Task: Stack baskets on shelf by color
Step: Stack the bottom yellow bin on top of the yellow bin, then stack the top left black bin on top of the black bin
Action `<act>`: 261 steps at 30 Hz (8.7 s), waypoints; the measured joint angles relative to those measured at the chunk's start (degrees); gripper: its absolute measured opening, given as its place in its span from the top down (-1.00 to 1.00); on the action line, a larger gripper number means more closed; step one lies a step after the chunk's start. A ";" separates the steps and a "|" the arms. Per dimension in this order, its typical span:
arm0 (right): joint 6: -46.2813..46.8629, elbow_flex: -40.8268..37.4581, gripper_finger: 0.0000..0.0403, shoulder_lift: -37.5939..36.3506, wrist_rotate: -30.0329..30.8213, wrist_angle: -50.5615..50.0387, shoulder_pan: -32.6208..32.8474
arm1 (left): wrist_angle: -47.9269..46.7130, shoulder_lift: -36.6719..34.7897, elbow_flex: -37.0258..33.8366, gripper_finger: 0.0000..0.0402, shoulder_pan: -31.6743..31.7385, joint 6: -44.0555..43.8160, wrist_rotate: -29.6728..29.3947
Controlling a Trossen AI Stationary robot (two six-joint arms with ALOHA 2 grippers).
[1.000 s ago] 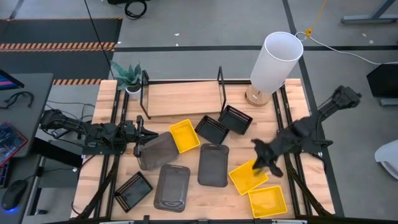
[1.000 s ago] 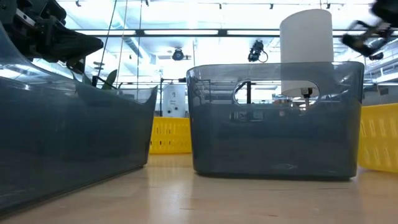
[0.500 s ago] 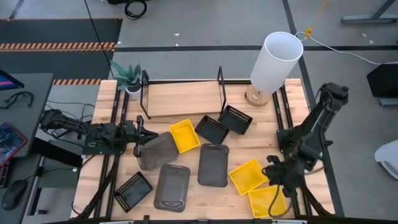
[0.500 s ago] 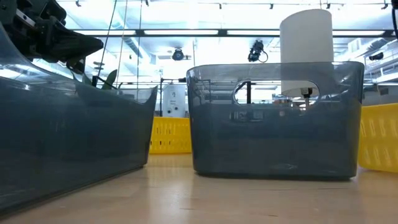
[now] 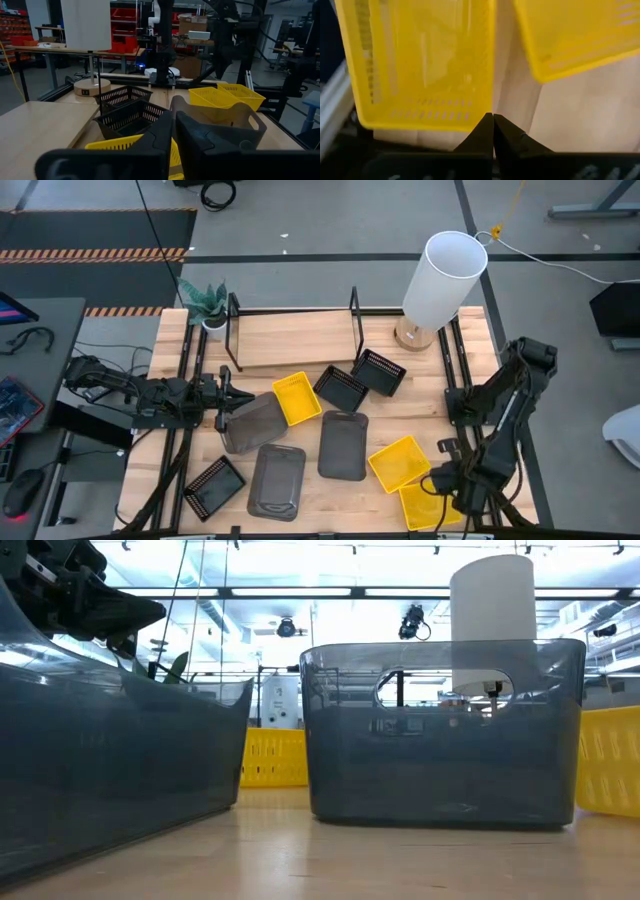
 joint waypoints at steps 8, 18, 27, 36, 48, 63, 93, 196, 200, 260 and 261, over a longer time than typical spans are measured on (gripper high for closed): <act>-6.15 0.45 0.76 3.05 -3.89 -0.11 -0.94 | 0.00 0.00 0.01 0.82 -0.01 0.00 -0.01; -2.91 0.45 0.29 3.05 -2.20 0.67 -1.38 | 0.00 0.00 0.01 0.84 -0.02 0.00 0.00; -0.04 0.45 0.28 5.76 -0.87 2.05 -1.36 | 0.00 -0.01 0.01 0.83 0.00 0.00 0.01; -0.02 0.38 0.38 9.17 -1.41 3.36 -1.83 | 0.00 0.00 0.00 0.85 0.00 0.00 0.01; -0.83 0.30 0.86 10.05 -2.57 4.42 -2.45 | 0.00 0.00 0.01 0.84 -0.01 0.00 0.01; -3.29 0.30 0.95 6.50 -6.09 4.67 -2.82 | 0.00 0.00 0.02 0.82 0.00 0.00 -0.01; -27.84 12.12 0.95 -4.90 5.25 -16.47 -14.62 | 0.00 0.00 0.00 0.83 -0.02 0.00 -0.01; -34.46 16.12 0.05 0.66 8.52 4.86 -27.93 | 0.00 -0.01 0.01 0.84 -0.01 0.00 0.00; -35.34 21.11 0.05 6.67 8.53 0.10 -29.98 | 0.00 -0.01 0.00 0.86 0.00 0.00 0.01; -94.35 14.00 0.17 16.50 11.53 4.19 -57.86 | 0.00 -0.02 0.01 0.84 0.00 0.00 0.00; -94.79 13.58 0.18 16.50 11.54 5.57 -57.86 | 0.00 -0.01 0.01 0.84 0.00 0.00 0.00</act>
